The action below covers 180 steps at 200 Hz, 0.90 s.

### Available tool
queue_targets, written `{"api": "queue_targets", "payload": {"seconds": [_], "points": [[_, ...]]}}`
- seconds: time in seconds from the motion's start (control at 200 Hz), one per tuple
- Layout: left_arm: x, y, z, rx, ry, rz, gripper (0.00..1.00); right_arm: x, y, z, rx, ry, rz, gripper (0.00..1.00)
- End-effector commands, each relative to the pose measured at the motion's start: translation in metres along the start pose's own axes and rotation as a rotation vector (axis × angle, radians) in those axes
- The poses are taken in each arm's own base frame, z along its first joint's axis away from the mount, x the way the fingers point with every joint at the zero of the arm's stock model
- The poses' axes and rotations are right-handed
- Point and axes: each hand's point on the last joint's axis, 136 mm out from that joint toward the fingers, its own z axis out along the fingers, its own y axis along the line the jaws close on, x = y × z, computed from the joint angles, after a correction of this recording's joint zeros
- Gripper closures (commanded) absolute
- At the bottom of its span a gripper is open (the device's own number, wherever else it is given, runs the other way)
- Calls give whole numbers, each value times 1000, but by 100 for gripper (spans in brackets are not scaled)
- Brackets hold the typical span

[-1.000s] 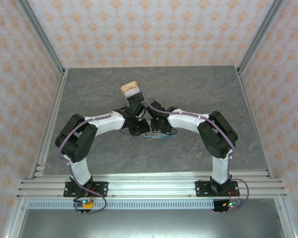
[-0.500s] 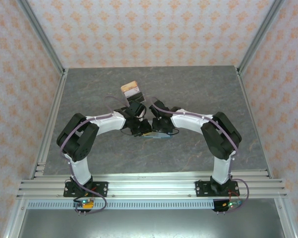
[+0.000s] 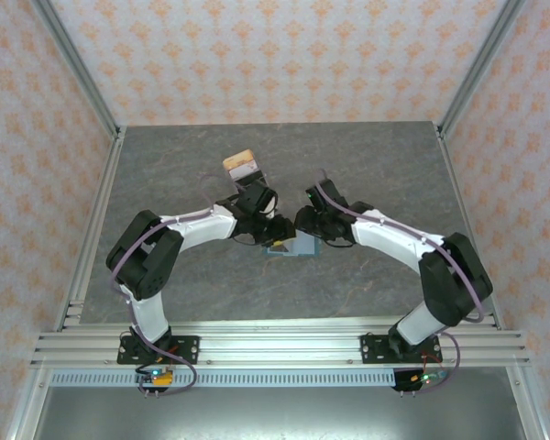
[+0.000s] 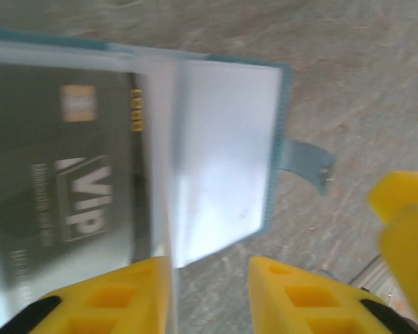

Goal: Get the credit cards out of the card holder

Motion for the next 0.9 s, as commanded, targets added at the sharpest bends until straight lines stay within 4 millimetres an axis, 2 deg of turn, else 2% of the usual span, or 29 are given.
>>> {"api": "queue_targets", "payload": {"seconds": [0.0,0.16,0.18,0.225,0.515,0.681,0.716,0.751,0.826,0.896], "points": [[-4,-33,3,70,1,64,58,-15,-4,-15,-3,-96,33,53],[-8,-41,15,58,9,72,52,-23,-11,-27,-7,-145,57,53],[-7,-32,25,33,23,62,51,-23,-12,-28,-5,-148,59,53],[-7,-29,29,18,30,62,51,-25,-13,-30,-4,-156,63,53],[-6,-14,38,-48,44,60,49,-25,-16,-31,9,-162,69,53],[-12,-23,16,-52,-1,92,50,-24,-12,-29,-3,-144,58,54],[-13,-20,13,-64,-7,93,50,-23,-11,-28,-8,-136,54,55],[-16,-26,-1,-56,-34,102,50,-23,-8,-27,-19,-128,50,56],[-21,-16,-16,-100,-52,100,51,-21,0,-24,-49,-105,38,58],[-26,4,-34,-186,-77,85,51,-18,9,-19,-82,-69,25,59]]}}
